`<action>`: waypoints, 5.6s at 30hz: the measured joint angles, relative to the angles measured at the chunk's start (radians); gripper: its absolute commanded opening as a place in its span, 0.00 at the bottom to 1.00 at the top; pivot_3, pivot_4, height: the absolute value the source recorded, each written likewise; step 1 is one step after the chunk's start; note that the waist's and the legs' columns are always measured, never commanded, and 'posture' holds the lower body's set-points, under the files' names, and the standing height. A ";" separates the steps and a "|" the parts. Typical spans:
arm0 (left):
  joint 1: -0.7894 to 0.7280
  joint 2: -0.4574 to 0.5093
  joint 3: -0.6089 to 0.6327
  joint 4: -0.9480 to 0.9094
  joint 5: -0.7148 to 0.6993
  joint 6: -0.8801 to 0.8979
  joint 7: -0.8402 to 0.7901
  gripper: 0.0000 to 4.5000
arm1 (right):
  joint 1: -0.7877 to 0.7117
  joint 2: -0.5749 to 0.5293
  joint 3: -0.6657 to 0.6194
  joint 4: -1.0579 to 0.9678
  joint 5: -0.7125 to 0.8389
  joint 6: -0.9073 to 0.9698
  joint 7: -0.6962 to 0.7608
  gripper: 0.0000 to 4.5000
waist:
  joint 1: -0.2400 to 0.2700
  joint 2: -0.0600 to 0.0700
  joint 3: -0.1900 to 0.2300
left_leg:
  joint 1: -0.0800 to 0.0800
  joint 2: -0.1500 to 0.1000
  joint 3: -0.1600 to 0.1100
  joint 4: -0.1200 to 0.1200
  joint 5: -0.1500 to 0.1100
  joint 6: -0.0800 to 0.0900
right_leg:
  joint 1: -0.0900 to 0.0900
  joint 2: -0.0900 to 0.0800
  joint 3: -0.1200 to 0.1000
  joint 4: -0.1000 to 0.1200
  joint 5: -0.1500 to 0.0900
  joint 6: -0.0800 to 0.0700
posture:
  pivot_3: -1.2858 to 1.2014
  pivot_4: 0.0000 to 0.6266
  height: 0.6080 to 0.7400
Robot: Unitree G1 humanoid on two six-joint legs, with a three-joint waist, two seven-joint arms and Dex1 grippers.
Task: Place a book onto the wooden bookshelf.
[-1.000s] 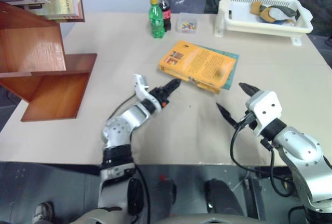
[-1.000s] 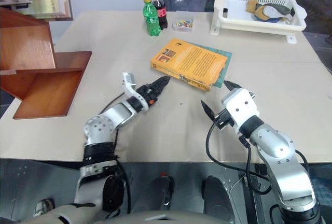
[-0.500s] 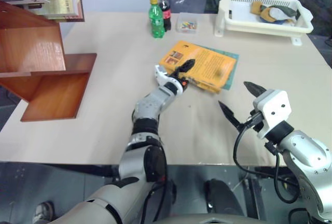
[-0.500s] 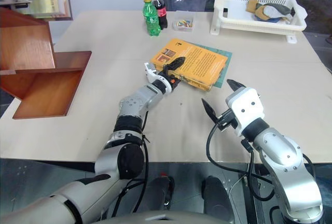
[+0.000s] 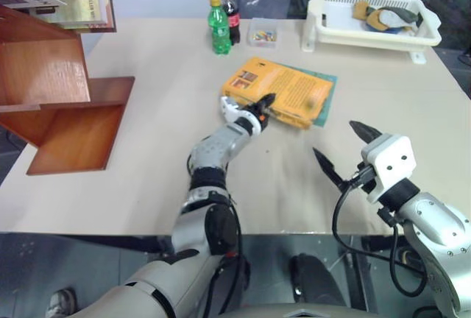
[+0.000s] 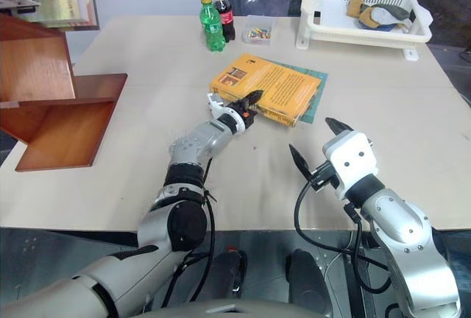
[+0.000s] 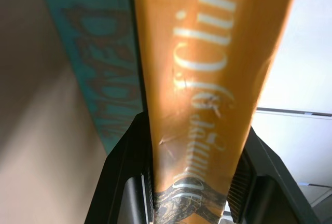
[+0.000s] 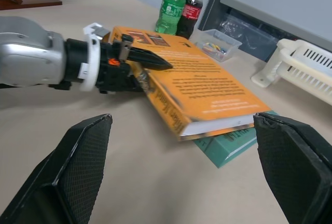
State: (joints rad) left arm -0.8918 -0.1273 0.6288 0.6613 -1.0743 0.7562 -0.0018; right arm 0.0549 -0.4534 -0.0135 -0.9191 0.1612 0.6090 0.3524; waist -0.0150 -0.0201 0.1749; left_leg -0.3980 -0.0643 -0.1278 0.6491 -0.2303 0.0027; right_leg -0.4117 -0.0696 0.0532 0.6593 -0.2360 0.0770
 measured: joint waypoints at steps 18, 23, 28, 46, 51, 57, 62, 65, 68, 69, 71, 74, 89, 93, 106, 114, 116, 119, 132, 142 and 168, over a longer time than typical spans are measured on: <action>0.102 0.002 -0.005 -0.184 -0.104 0.049 0.142 0.21 | 0.030 0.002 0.008 0.038 -0.019 -0.058 0.010 1.00 | 0.004 0.000 0.000 | 0.000 -0.001 0.003 0.000 0.000 0.000 | 0.000 0.000 0.000 0.000 0.000 0.000 | 0.52 0.24 1.00; 0.170 0.065 -0.076 -0.331 -0.114 0.164 0.131 0.21 | 0.032 0.013 0.015 0.043 -0.021 -0.069 0.009 1.00 | 0.002 0.000 0.000 | 0.000 0.000 0.002 0.000 0.000 0.000 | 0.000 0.001 0.000 0.001 0.000 0.000 | 0.52 0.24 1.00; 0.194 0.203 -0.193 -0.486 -0.069 0.227 0.037 0.21 | 0.033 0.023 0.016 0.047 -0.020 -0.074 0.010 1.00 | 0.004 0.000 0.000 | 0.000 -0.001 0.003 0.000 0.000 0.000 | 0.000 0.000 0.000 0.001 0.000 0.000 | 0.52 0.24 1.00; 0.223 0.894 -0.658 -0.763 0.689 -0.500 -0.837 0.21 | 0.012 0.033 0.018 0.108 0.008 -0.118 0.038 1.00 | 0.003 0.001 0.001 | 0.001 0.002 0.006 -0.004 -0.001 0.002 | 0.000 0.001 0.000 -0.003 0.000 -0.001 | 0.52 0.24 1.00; 0.197 1.056 -0.672 -0.666 0.858 -0.833 -1.012 0.21 | -0.025 0.024 0.016 0.145 0.051 -0.135 0.093 1.00 | -0.004 -0.001 0.003 | 0.000 0.003 0.006 -0.005 -0.002 0.004 | -0.002 0.001 0.000 -0.004 0.000 -0.001 | 0.52 0.24 1.00; 0.253 1.282 -0.539 -0.646 0.907 -0.947 -1.114 0.21 | -0.072 -0.002 0.020 0.179 0.155 -0.161 0.213 1.00 | -0.020 -0.001 0.004 | 0.000 0.004 0.004 -0.008 -0.002 0.004 | -0.002 0.001 0.001 -0.005 0.000 -0.001 | 0.52 0.24 1.00; 0.361 1.435 -0.394 -0.557 0.961 -1.000 -1.144 0.21 | -0.147 -0.019 0.039 0.198 0.302 -0.207 0.376 1.00 | -0.029 -0.001 0.005 | 0.001 0.005 0.005 -0.008 -0.003 0.004 | -0.002 0.002 0.000 -0.004 0.000 -0.001 | 0.52 0.24 1.00; 0.430 1.517 -0.291 -0.471 0.993 -1.044 -1.161 0.21 | -0.267 -0.010 0.043 0.230 0.438 -0.186 0.439 1.00 | -0.030 -0.002 0.006 | 0.001 0.006 0.006 -0.008 -0.003 0.004 | -0.002 0.003 -0.001 -0.003 0.000 -0.001 | 0.52 0.24 1.00; 0.471 1.561 -0.222 -0.415 1.020 -1.070 -1.173 0.21 | -0.338 -0.012 0.042 0.259 0.509 -0.173 0.469 1.00 | -0.025 -0.002 0.006 | 0.001 0.006 0.005 -0.008 -0.003 0.004 | -0.002 0.003 -0.002 -0.003 0.000 -0.001 | 0.52 0.24 1.00; 0.492 1.575 -0.196 -0.395 1.031 -1.080 -1.176 0.21 | -0.360 -0.010 0.043 0.274 0.529 -0.168 0.473 1.00 | -0.023 -0.002 0.006 | 0.001 0.006 0.005 -0.008 -0.003 0.004 | -0.002 0.003 -0.002 -0.004 0.000 -0.001 | 0.52 0.24 1.00; 0.522 1.592 -0.154 -0.365 1.045 -1.099 -1.177 0.21 | -0.405 0.001 0.044 0.306 0.556 -0.159 0.475 1.00 | -0.025 -0.002 0.006 | 0.001 0.005 0.005 -0.008 -0.002 0.004 | -0.002 0.003 -0.002 -0.003 0.000 -0.001 | 0.52 0.24 1.00; 0.574 1.631 -0.094 -0.292 1.083 -1.144 -1.165 0.21 | -0.472 0.026 0.047 0.345 0.581 -0.156 0.482 1.00 | -0.031 -0.002 0.006 | 0.002 0.007 0.007 -0.008 -0.002 0.004 | -0.002 0.004 -0.001 -0.002 0.000 -0.001 | 0.52 0.24 1.00; 0.769 1.552 0.186 -0.319 1.012 -1.080 -1.362 0.21 | -0.551 0.075 0.069 0.499 0.553 -0.219 0.535 1.00 | -0.054 0.000 0.007 | 0.004 0.016 0.012 -0.008 -0.003 0.004 | -0.004 0.012 0.002 0.000 0.002 -0.004 | 0.52 0.24 1.00; 0.847 1.494 0.330 -0.484 1.039 -0.955 -1.441 0.21 | -0.575 0.088 0.082 0.551 0.538 -0.254 0.580 1.00 | -0.053 -0.001 0.007 | 0.001 0.016 0.012 -0.008 -0.003 0.004 | -0.006 0.011 0.001 -0.001 0.002 -0.005 | 0.52 0.24 1.00; 0.937 1.555 0.581 -0.504 1.298 -0.902 -1.524 0.21 | -0.594 0.121 0.087 0.609 0.522 -0.296 0.625 1.00 | -0.051 0.000 0.007 | 0.002 0.016 0.011 -0.008 -0.003 0.003 | -0.006 0.012 0.001 -0.001 0.002 -0.005 | 0.52 0.24 1.00; 0.932 1.618 0.424 -0.261 1.370 -1.004 -1.363 0.21 | -0.600 0.125 0.087 0.604 0.518 -0.294 0.614 1.00 | -0.049 0.000 0.007 | 0.002 0.016 0.010 -0.009 -0.003 0.003 | -0.006 0.012 0.001 -0.001 0.002 -0.005 | 0.52 0.24 1.00; 0.925 1.627 0.336 -0.218 1.369 -1.007 -1.300 0.21 | -0.594 0.121 0.087 0.573 0.519 -0.287 0.598 1.00 | -0.049 -0.001 0.007 | 0.002 0.016 0.011 -0.009 -0.003 0.003 | -0.006 0.011 0.001 -0.001 0.002 -0.005 | 0.52 0.24 1.00; 0.905 1.667 0.237 -0.180 1.376 -0.989 -1.223 0.21 | -0.583 0.118 0.091 0.536 0.519 -0.274 0.578 1.00 | -0.050 -0.001 0.007 | 0.002 0.015 0.011 -0.009 -0.003 0.003 | -0.006 0.011 0.001 0.000 0.002 -0.005 | 0.52 0.24 1.00; 0.888 1.678 0.146 -0.171 1.365 -0.958 -1.165 0.21 | -0.583 0.083 0.116 0.502 0.528 -0.241 0.592 1.00 | -0.051 0.003 0.008 | 0.006 0.024 0.012 -0.008 -0.003 0.003 | -0.005 0.020 0.001 0.004 0.004 -0.010 | 0.52 0.24 1.00; 0.935 1.612 0.157 -0.238 1.354 -0.953 -1.158 0.21 | -0.605 0.088 0.116 0.509 0.532 -0.229 0.579 1.00 | -0.053 0.004 0.008 | 0.007 0.025 0.014 -0.008 -0.003 0.003 | -0.006 0.021 0.003 0.003 0.005 -0.010 | 0.52 0.24 1.00; 0.977 1.533 0.207 -0.331 1.337 -0.856 -1.123 0.99 | -0.651 0.098 0.113 0.552 0.533 -0.174 0.515 1.00 | -0.052 0.002 0.008 | 0.004 0.025 0.014 -0.008 -0.003 0.003 | -0.007 0.019 0.003 0.001 0.005 -0.011 | 0.52 0.24 1.00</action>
State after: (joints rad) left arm 0.0856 1.4059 0.8357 0.3308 0.2626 -0.1001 -1.1245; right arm -0.5963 -0.3558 0.0995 -0.3675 0.6947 0.4350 0.8671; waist -0.0667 -0.0178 0.1827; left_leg -0.3942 -0.0396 -0.1135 0.6411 -0.2333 0.0052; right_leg -0.4191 -0.0508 0.0559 0.6603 -0.2306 0.0655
